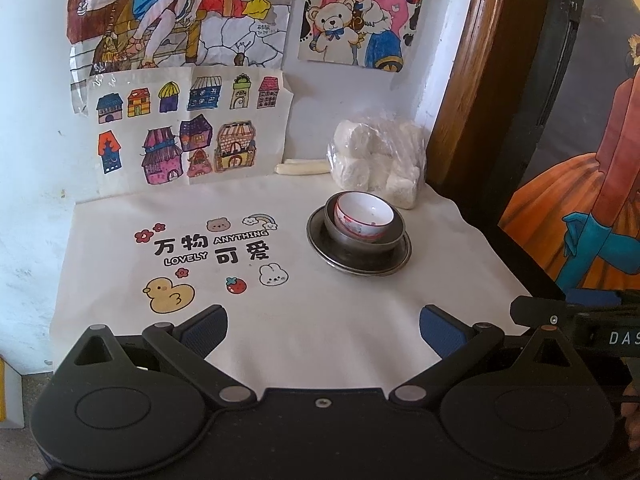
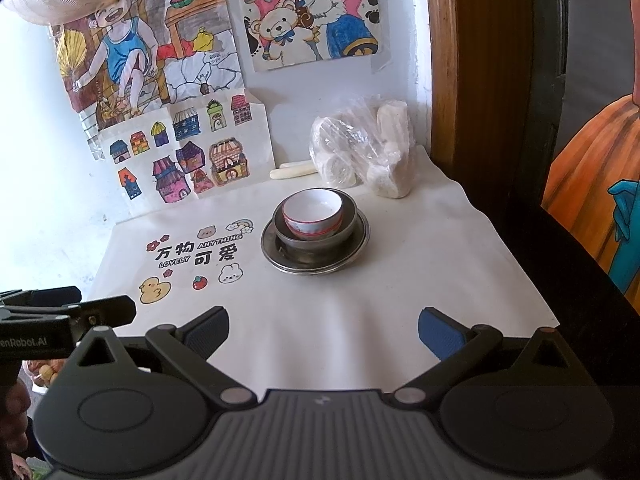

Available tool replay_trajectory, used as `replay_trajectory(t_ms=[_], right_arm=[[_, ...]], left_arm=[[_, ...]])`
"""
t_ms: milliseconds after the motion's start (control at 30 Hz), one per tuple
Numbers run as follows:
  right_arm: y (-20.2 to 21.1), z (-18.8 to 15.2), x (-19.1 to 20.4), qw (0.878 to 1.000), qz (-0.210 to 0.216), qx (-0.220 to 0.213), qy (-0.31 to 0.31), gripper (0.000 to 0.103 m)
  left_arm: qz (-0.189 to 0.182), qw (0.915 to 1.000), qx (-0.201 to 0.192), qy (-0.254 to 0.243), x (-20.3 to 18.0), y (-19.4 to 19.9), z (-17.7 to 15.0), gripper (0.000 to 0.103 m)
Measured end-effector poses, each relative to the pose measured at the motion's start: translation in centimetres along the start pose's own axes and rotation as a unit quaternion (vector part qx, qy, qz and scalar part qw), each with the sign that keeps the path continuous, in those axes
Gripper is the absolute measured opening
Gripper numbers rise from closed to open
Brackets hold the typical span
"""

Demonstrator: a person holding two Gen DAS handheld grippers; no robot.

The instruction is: Organize plates and bowls

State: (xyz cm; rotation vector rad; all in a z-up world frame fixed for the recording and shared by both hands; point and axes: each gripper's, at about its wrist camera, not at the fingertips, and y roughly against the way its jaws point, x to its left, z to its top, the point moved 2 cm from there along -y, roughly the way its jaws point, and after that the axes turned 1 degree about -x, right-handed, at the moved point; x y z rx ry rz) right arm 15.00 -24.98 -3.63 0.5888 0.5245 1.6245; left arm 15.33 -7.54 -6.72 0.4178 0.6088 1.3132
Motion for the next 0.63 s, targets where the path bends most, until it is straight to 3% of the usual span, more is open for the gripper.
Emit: replay_trajectory(t_ms=[333,633], right_arm=[[-0.1,0.06,-0.06,1.0,0.0,0.002,-0.003,0.103],[-0.92,0.35,0.25,1.0,0.001,0.013,-0.005,0.103]], left_arm=[[-0.014,0.9999,0.0,0.007,0.17,-0.24,0.09,0.098],[-0.013,0.9997,-0.003,0.018,0.85,-0.65,0.31,0.1]])
